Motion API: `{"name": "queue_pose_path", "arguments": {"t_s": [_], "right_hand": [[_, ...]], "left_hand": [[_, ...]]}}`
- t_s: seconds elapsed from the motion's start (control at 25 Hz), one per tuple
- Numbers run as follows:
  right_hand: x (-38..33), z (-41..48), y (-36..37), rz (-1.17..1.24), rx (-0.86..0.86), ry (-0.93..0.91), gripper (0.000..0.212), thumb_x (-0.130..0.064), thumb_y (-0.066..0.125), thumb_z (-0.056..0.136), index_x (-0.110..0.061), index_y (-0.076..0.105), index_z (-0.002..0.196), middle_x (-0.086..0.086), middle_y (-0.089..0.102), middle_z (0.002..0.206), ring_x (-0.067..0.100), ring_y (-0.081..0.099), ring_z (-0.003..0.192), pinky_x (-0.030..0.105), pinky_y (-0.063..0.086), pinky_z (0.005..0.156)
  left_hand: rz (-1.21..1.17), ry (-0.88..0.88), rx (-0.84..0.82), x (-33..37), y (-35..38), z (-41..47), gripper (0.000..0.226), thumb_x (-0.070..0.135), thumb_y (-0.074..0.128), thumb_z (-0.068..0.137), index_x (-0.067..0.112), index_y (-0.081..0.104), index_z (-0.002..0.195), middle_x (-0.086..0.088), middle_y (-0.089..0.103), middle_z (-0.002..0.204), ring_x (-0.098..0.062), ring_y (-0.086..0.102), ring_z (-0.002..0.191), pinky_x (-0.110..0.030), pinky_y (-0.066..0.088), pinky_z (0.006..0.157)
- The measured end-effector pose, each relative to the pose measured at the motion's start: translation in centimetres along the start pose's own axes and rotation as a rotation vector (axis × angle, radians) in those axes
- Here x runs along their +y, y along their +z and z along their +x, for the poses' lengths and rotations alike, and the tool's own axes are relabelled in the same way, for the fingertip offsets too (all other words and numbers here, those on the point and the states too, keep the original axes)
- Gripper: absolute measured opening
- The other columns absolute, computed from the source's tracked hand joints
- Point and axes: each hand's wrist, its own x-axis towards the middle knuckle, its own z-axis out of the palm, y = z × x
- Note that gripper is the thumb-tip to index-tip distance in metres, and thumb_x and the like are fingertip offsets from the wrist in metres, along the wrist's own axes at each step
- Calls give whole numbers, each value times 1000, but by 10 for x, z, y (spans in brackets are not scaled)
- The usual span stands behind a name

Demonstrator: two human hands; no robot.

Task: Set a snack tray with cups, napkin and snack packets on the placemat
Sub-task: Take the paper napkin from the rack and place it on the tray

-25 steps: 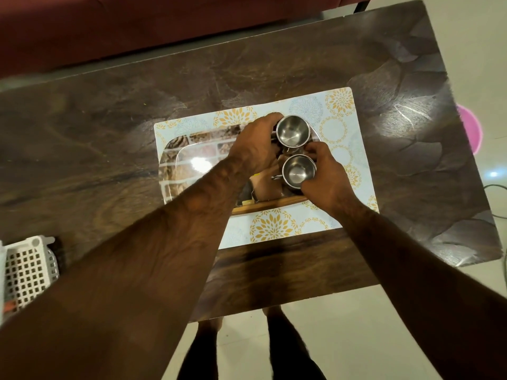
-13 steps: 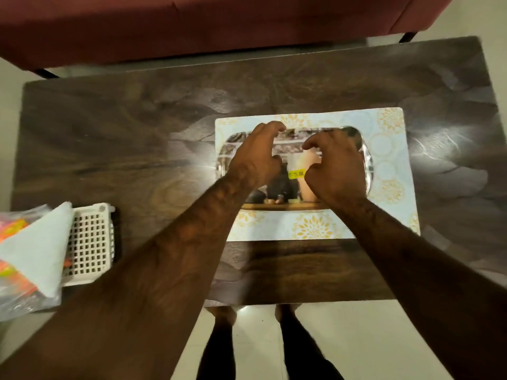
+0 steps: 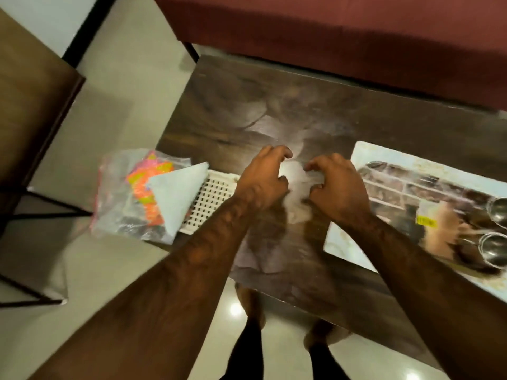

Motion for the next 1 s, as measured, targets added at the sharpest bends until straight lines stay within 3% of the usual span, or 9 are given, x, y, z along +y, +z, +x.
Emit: {"name": "queue_pose_path", "arguments": {"t_s": [0.24,0.4,0.56,0.68,0.84,1.0], "right_hand": [[-96,21,70,189,-229,-88,44,-1,64,82,-19,66,122,2,66,115,25,65,107,43,55,94],[-137,22,122,356,-393,51,41,0,57,84,-22,62,118,2,72,103,24,72,95,30,56,71],[-162,29,169,540,-513,359,45,-9,64,86,-22,55,129,9,73,112,26,74,105,38,63,81],[-173,33,192,710,-550,561,47,-6,70,89,-16,51,131,12,70,114,27,72,106,37,62,74],[-177,37,209,883,-539,667,19,-6,72,90,-14,62,104,12,74,107,23,70,94,34,58,74],[-182,40,217,1040,-521,714,22,-15,78,88,-13,71,109,8,79,103,19,73,89,28,56,67]], "left_hand": [[-6,-134,128,-92,-60,-38,44,5,65,83,15,61,126,-6,60,129,-24,60,116,-41,51,100],[35,-265,179,-144,-88,-61,42,6,67,83,16,62,123,-8,60,128,-27,60,115,-41,51,99],[75,-397,222,-193,-103,-78,42,6,65,82,15,62,122,-8,58,129,-28,57,120,-43,51,100],[44,-427,202,-215,-105,-81,42,5,67,83,13,62,124,-10,57,128,-28,58,117,-41,51,101],[21,-425,216,-228,-104,-75,40,7,69,83,13,62,122,-9,59,123,-27,62,109,-33,53,96],[4,-457,223,-233,-105,-67,34,12,70,84,16,64,116,-5,65,115,-18,61,95,-25,50,85]]}}
